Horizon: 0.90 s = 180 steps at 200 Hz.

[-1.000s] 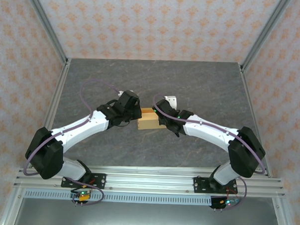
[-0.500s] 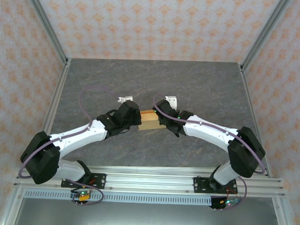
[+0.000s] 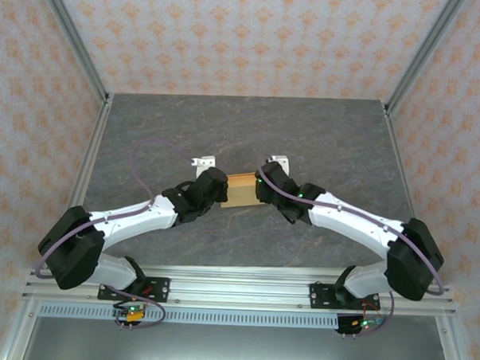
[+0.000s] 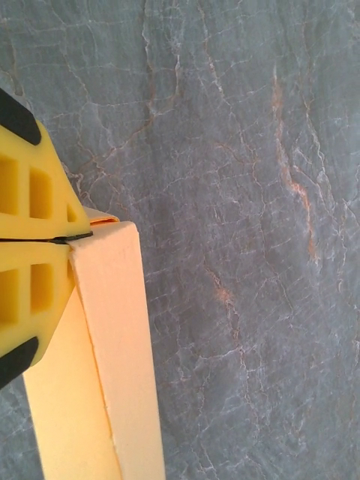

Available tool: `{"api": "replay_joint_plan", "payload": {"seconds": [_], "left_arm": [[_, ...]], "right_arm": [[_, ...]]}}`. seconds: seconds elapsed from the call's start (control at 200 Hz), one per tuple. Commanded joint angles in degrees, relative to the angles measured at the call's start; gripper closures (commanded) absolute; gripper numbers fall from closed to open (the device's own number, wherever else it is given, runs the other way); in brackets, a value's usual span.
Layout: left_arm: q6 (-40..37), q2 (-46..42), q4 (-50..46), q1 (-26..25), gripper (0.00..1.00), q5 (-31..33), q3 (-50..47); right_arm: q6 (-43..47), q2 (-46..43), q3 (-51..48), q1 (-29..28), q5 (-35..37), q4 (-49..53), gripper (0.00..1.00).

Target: Fold the paper box

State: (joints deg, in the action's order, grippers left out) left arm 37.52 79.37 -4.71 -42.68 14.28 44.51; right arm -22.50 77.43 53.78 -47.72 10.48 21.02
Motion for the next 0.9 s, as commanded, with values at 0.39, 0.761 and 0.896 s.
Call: {"api": "replay_joint_plan", "payload": {"seconds": [0.39, 0.761, 0.896], "left_arm": [[-4.01, 3.04, -0.65, -3.75, 0.93, 4.91, -2.40], [-4.02, 2.29, 2.68, -5.39, 0.92, 7.87, -4.11], [-4.47, 0.62, 4.18, -5.45, 0.87, 7.33, -5.39]], "right_arm": [[-56.66, -5.97, -4.68, 7.82, -17.10, -9.28, 0.11], [-75.92, 6.17, -9.81, 7.47, -20.75, -26.29, 0.25], [-77.17, 8.08, -12.38, 7.30, -19.92, -29.46, 0.45]]}}
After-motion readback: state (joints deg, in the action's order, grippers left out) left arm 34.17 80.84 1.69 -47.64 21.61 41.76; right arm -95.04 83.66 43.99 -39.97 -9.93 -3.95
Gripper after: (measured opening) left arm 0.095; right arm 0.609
